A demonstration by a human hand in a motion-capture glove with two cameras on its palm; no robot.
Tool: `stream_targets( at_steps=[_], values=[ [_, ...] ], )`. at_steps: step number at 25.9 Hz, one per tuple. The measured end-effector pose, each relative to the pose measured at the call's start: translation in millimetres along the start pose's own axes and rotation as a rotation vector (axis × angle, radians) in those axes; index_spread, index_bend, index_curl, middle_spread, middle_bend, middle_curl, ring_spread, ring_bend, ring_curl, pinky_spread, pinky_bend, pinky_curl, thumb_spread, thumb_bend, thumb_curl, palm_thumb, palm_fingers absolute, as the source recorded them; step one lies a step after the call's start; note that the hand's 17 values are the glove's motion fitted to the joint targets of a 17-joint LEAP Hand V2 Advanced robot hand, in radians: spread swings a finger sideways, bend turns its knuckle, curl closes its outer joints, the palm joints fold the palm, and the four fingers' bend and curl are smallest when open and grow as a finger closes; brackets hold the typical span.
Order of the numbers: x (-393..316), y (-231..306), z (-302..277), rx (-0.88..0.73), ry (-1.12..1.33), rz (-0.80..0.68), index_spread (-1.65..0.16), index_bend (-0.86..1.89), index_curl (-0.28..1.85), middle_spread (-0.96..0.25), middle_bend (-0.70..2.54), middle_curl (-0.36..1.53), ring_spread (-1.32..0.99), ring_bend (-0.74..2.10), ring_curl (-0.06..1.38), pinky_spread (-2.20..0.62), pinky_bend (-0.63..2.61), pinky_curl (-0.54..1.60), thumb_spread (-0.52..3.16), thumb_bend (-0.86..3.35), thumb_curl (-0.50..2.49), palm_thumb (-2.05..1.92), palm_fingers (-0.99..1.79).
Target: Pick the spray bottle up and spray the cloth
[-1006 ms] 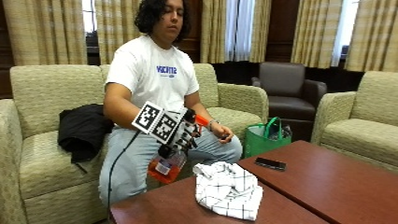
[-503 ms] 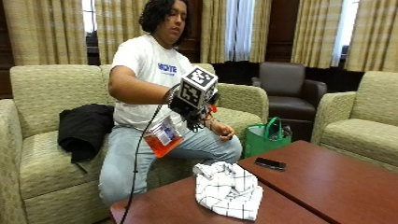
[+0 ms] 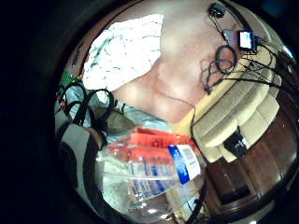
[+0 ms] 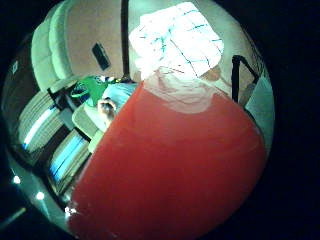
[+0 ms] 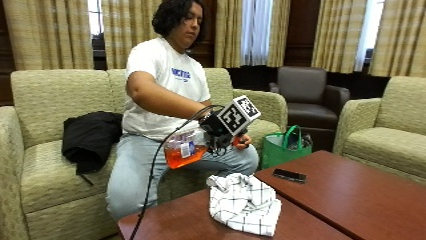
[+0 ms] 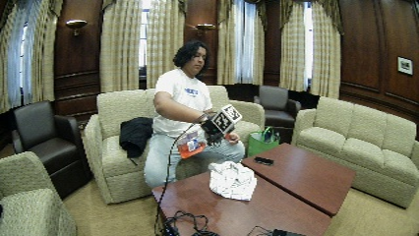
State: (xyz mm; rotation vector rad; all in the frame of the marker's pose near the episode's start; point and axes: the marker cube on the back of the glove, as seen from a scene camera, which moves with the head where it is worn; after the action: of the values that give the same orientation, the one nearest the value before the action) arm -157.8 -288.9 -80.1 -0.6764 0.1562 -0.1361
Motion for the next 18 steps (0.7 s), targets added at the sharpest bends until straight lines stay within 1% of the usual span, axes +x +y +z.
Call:
stream_targets(
  at_steps=[8,11,15,18],
  values=[
    [-12,-66,34,-0.121,0.105,0.154,-0.24,0.37,0.57,-0.15,0.62,0.53,-0.17,0.67,0.47,-0.24,0.43,0.40,0.36,-0.02,0.78,0.89,1.37],
    [-19,-85,52,-0.160,0.184,0.169,-0.24,0.37,0.57,-0.15,0.62,0.53,-0.17,0.66,0.47,-0.24,0.43,0.40,0.36,-0.03,0.79,0.89,1.37],
    [-15,-107,72,-0.217,0.360,0.180,-0.24,0.37,0.57,-0.15,0.62,0.53,-0.17,0.66,0.47,-0.24,0.43,0.40,0.36,-0.03,0.80,0.89,1.37],
    [-25,-122,87,-0.218,0.340,0.245,-0.24,0.36,0.58,-0.15,0.62,0.53,-0.17,0.67,0.47,-0.24,0.43,0.40,0.36,-0.03,0.80,0.89,1.37]
  ],
)
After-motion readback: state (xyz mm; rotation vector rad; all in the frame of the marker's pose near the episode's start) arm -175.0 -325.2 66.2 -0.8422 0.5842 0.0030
